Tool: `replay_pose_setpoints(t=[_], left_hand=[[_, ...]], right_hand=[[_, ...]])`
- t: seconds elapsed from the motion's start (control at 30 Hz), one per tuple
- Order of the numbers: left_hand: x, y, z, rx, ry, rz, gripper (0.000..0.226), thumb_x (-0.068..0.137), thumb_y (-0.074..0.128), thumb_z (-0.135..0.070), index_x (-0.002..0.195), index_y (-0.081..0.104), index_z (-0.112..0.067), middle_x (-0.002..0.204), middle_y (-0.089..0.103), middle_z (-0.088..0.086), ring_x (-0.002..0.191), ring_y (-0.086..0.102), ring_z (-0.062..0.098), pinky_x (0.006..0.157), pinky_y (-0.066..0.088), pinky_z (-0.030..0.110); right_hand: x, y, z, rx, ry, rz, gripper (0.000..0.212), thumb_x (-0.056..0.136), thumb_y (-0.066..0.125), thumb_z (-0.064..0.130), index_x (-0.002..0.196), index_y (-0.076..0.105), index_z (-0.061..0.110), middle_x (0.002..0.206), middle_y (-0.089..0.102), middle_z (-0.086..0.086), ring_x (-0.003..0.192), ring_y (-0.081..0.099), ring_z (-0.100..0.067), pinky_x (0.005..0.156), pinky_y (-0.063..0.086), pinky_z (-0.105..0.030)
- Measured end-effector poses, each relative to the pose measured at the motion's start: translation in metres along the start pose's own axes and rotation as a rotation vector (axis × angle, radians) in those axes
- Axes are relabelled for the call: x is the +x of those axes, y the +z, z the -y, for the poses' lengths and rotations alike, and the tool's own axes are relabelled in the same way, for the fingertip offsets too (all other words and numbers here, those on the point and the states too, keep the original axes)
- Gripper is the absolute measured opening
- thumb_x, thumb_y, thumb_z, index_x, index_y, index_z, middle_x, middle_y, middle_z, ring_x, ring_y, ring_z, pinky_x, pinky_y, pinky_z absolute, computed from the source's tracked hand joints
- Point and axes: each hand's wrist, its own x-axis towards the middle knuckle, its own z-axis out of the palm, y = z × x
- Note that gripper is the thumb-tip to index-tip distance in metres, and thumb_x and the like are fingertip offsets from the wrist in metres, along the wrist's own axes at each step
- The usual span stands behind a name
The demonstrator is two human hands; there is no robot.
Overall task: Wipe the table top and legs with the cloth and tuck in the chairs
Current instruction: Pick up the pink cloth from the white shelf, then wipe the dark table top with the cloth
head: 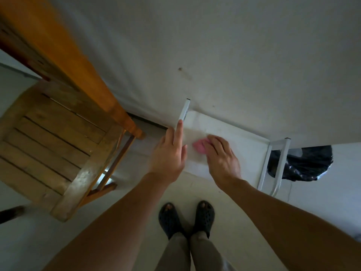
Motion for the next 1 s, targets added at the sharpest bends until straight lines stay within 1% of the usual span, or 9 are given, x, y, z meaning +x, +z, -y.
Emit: replay_pose_setpoints(t=[0.13,0.3,0.4,0.53,0.57,0.67,0.77,0.9,1.0], left_hand=[[-0.013,-0.037,-0.012,0.038,-0.112,0.159,0.058,0.096,0.031,-0.04,0.146,0.029,-0.008,0.124,0.05,0.013,0.106,0.051,0.028,0.084,0.045,0.039],[-0.076,-0.115,-0.043,0.065,-0.247,0.168,0.035,0.1,0.029,-0.038,0.122,0.047,-0.018,0.113,0.052,0.002,0.103,0.05,0.02,0.083,0.039,0.031],[-0.132,-0.152,-0.062,0.069,-0.332,0.059,0.038,0.099,0.026,-0.042,0.11,0.054,-0.019,0.1,0.056,0.0,0.093,0.055,0.02,0.076,0.041,0.031],[-0.216,-0.204,-0.093,0.038,-0.482,-0.081,0.054,0.096,0.015,-0.048,0.116,0.057,-0.02,0.104,0.06,-0.001,0.093,0.057,0.016,0.076,0.044,0.028],[-0.239,-0.218,-0.101,0.03,-0.531,-0.122,0.053,0.096,0.017,-0.047,0.115,0.057,-0.019,0.105,0.06,-0.001,0.094,0.057,0.016,0.075,0.042,0.026],[-0.31,-0.251,-0.119,0.047,-0.721,-0.212,0.046,0.098,0.025,-0.044,0.124,0.054,-0.019,0.115,0.056,-0.002,0.103,0.054,0.017,0.082,0.04,0.026],[-0.387,-0.263,-0.13,0.053,-0.93,-0.308,0.043,0.099,0.027,-0.044,0.117,0.057,-0.018,0.11,0.057,-0.002,0.096,0.054,0.017,0.076,0.037,0.024],[-0.485,-0.258,-0.144,0.026,-1.225,-0.414,0.056,0.091,0.019,-0.052,0.105,0.061,-0.019,0.098,0.058,-0.001,0.087,0.057,0.018,0.077,0.049,0.033],[-0.548,-0.242,-0.154,-0.001,-1.434,-0.488,0.042,0.098,0.028,-0.047,0.111,0.058,-0.021,0.104,0.056,-0.004,0.092,0.054,0.013,0.083,0.045,0.028]], right_hand=[[-0.004,-0.033,-0.001,0.061,0.03,0.155,0.048,0.076,0.072,-0.007,0.115,0.068,0.021,0.115,0.067,0.001,0.1,0.063,-0.024,0.067,0.061,-0.04],[-0.027,-0.101,0.024,0.093,-0.024,0.232,0.05,0.079,0.075,0.001,0.121,0.061,0.023,0.112,0.067,0.0,0.096,0.064,-0.02,0.078,0.06,-0.035],[-0.045,-0.139,0.048,0.073,-0.167,0.324,0.054,0.078,0.078,0.01,0.127,0.057,0.023,0.117,0.065,0.003,0.098,0.062,-0.015,0.081,0.058,-0.029],[-0.055,-0.174,0.083,0.124,-0.426,0.344,0.043,0.076,0.081,0.018,0.114,0.064,0.022,0.098,0.069,0.0,0.078,0.067,-0.017,0.061,0.06,-0.029],[-0.057,-0.184,0.098,0.132,-0.502,0.324,0.026,0.09,0.067,0.027,0.115,0.065,0.021,0.098,0.07,-0.002,0.078,0.068,-0.019,0.061,0.06,-0.031],[-0.063,-0.21,0.154,0.193,-0.702,0.285,0.058,0.102,0.019,0.052,0.118,0.066,0.022,0.105,0.069,0.0,0.086,0.067,-0.021,0.067,0.061,-0.036],[-0.076,-0.222,0.218,0.209,-0.915,0.268,0.059,0.102,0.023,0.051,0.113,0.069,0.016,0.102,0.068,-0.006,0.084,0.067,-0.027,0.061,0.059,-0.036],[-0.119,-0.236,0.31,0.201,-1.156,0.301,0.027,0.092,0.062,0.019,0.117,0.064,0.012,0.102,0.067,-0.012,0.078,0.067,-0.029,0.059,0.056,-0.033],[-0.163,-0.232,0.373,0.227,-1.363,0.337,0.035,0.093,0.049,0.03,0.113,0.067,0.008,0.1,0.068,-0.012,0.08,0.066,-0.026,0.066,0.056,-0.034]])
